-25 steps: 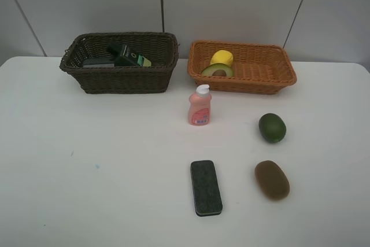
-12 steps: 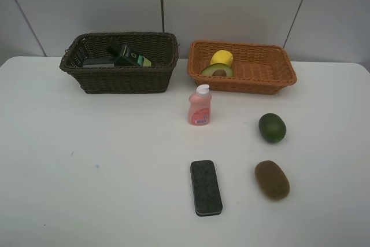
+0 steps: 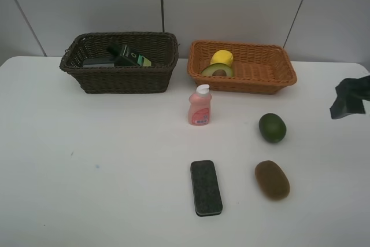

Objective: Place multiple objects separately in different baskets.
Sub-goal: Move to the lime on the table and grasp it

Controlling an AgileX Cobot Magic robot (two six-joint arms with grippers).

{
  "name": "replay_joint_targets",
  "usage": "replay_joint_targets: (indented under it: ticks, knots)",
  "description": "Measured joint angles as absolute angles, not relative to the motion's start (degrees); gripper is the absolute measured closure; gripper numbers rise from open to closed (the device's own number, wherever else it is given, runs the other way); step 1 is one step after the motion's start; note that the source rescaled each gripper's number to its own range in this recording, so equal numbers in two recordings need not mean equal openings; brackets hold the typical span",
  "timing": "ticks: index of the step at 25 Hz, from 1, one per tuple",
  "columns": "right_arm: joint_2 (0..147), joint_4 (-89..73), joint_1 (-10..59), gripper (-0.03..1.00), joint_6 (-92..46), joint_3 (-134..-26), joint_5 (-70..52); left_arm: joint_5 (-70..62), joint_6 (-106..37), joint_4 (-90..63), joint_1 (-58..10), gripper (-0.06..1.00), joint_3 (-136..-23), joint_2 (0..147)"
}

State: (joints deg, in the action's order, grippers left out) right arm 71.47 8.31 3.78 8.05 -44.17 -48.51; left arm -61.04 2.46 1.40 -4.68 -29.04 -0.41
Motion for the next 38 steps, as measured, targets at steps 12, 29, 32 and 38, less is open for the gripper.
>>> replay_joint_targets:
  ticks: [12,29,32,38]
  knots:
    - [98.18,6.94,14.39,-0.03,7.65,-58.33,-48.84,-61.04,2.46,1.40,-4.63,-0.06,-29.04,-0.41]
    - [112.59,0.00,14.92,-0.03,1.19,-60.78,-40.18,-61.04,2.46,1.40,-4.63,-0.06,-29.04,-0.41]
    - [113.54,0.00,14.92,0.07,0.53,-60.89,-39.97,-61.04,2.41,1.40,-4.63,-0.06,-29.04,-0.41]
    - [113.62,0.00,14.92,0.47,0.35,-61.06,-38.89,-61.04,2.41,1.40,-4.63,-0.06,-29.04,-0.41]
